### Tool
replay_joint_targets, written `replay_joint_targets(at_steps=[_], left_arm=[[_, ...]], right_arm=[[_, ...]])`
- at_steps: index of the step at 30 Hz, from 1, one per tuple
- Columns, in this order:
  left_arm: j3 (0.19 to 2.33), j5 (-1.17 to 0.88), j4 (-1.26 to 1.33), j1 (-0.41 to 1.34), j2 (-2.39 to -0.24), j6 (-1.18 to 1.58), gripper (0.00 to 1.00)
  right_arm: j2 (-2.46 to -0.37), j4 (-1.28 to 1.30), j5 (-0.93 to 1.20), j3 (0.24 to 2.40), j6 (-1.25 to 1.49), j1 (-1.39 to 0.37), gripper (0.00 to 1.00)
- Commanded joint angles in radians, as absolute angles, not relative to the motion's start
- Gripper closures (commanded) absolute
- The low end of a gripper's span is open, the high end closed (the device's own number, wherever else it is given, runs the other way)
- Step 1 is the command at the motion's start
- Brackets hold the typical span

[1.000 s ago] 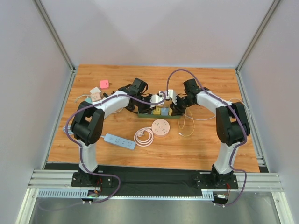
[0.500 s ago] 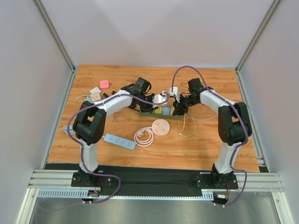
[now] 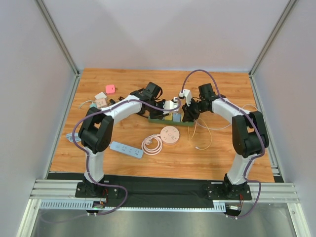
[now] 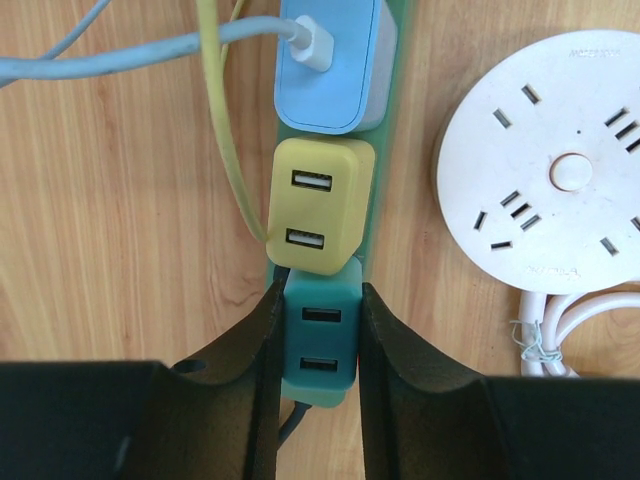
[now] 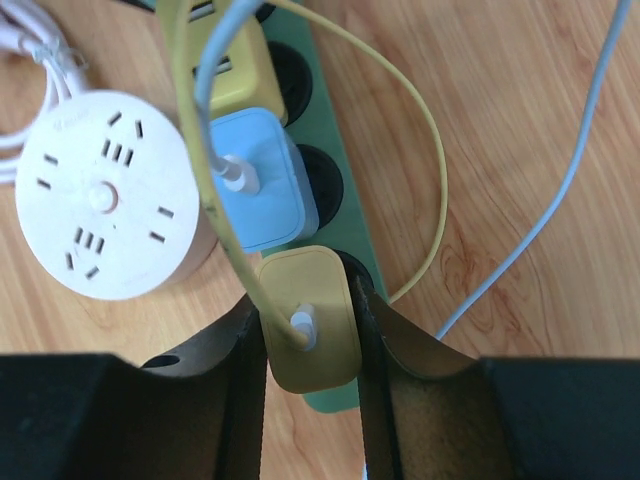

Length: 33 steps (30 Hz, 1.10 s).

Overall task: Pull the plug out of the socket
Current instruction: Remove the plug from the socket.

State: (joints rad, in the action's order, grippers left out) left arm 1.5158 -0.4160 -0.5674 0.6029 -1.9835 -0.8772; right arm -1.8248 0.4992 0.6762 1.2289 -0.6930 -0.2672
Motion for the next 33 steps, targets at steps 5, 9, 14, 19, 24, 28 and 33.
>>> replay_joint_targets(at_steps=[5, 9, 14, 19, 24, 28, 33], left_arm=[[1.514, -0.314, -0.549, 0.615, -2.057, -0.87, 1.0], [1.513, -0.311, -0.549, 0.615, -2.057, -0.873, 1.0], [1.523, -0.307, -0.554, 0.614, -2.066, -0.868, 1.0], [1.534, -0.301, -0.563, 0.615, -2.075, -0.865, 1.0], [1.535, -0.298, -0.561, 0.617, -2.075, -0.864, 1.0], [1.532, -0.298, -0.561, 0.615, -2.077, -0.865, 1.0], [1.537, -0.293, -0.565, 0.618, -2.08, -0.867, 1.0]], right_arm=[[-1.855, 0.435, 0.88, 1.368, -0.313, -0.256, 1.0], [-1.777, 0.463, 0.809, 1.312, -0.562, -0.281, 1.0], [-1.654, 0.449, 0.87, 1.142, -0.918, -0.281, 1.0], [-1.577, 0.381, 0.854, 1.083, -0.977, -0.29, 1.0], [-1.574, 0.316, 0.864, 1.072, -0.85, -0.299, 1.0], [-1.638, 0.316, 0.801, 1.155, -0.632, -0.302, 1.0], [-1.726, 0.337, 0.821, 1.224, -0.387, -0.313, 1.0]])
